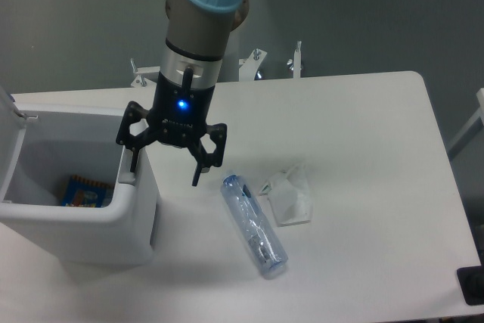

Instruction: Open the trash can

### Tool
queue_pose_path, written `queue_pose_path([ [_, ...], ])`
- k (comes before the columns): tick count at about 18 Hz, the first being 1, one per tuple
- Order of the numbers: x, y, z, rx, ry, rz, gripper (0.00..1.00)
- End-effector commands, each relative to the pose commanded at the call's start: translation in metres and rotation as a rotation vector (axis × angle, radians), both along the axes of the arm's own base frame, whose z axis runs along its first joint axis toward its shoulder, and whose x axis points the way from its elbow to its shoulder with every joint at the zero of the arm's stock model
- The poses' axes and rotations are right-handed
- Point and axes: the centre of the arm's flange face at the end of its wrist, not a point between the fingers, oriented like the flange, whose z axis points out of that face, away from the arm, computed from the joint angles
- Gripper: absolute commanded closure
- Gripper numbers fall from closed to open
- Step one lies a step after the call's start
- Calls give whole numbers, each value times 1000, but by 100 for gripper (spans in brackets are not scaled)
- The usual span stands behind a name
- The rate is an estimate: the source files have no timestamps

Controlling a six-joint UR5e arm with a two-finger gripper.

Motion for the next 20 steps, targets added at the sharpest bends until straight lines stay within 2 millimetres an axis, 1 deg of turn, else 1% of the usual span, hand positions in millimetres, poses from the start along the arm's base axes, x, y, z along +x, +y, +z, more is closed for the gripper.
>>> queue_pose_path([
  [1,-11,-2,4,7,6,15,0],
  [3,-38,-1,-4,1,7,40,0],
  [5,-64,-8,-9,-4,25,47,0],
  [7,-92,-15,-25,-23,30,54,0],
  [8,-114,-25,-39,-40,29,64,0],
  [10,-136,-35,-52,-56,36,64,0],
  [11,-151,-45,-56,-62,43,74,0],
  [12,-166,-53,-65,-71,43,77,0],
  [15,-224,-90,-94,-103,53,96,0],
  [16,-242,-104,-100,-110,63,101,0],
  [17,-256,-116,-100,-113,78,99,0],
  [19,-279,-128,-100,-117,105,95,0],
  [20,-288,-131,-104,-121,110,93,0],
])
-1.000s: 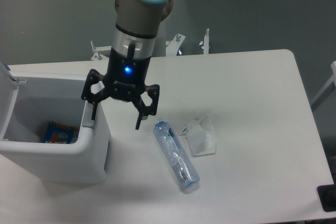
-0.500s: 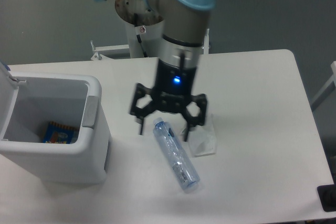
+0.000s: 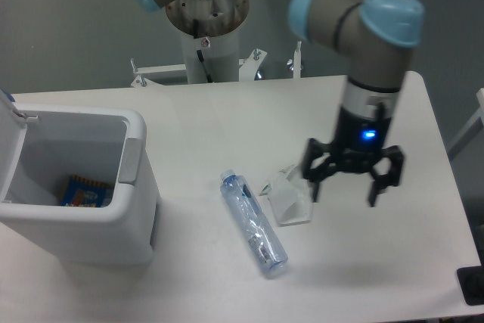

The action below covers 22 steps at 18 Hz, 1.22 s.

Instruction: Open the trash can

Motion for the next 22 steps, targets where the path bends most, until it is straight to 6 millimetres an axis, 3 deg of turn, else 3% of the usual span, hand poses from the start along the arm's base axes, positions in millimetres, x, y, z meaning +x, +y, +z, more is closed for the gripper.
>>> queue_pose_path([
  [4,-24,-13,-28,-202,83,-50,0],
  [10,-23,-22,-47,-441,59,-190,0],
  [16,-24,-32,-43,-574,46,-287,0],
  [22,-21,-21,-43,-608,68,-370,0],
])
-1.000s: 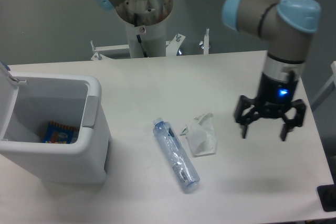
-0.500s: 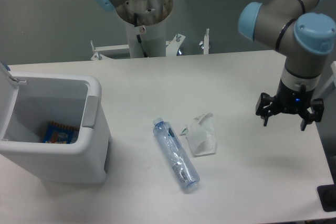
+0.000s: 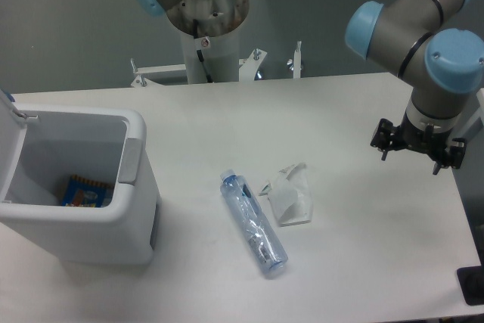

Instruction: Open the trash can

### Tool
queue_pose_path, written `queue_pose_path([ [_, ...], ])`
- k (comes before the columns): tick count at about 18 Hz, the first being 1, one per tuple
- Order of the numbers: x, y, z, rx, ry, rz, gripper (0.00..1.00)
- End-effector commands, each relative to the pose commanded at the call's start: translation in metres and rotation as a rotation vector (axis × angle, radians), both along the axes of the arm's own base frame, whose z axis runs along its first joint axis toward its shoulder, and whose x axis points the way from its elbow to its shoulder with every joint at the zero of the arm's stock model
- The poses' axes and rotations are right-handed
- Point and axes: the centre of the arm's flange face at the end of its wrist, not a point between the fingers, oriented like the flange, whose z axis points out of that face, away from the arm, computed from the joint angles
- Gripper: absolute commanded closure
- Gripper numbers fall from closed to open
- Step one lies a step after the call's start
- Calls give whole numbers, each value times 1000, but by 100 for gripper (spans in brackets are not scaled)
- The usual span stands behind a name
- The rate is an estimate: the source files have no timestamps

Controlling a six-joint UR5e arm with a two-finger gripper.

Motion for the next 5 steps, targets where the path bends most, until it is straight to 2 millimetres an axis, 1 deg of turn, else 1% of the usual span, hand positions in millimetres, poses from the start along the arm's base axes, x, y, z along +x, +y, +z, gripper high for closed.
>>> queue_pose_path([
  [5,2,0,-4,-3,-4,-1,0],
])
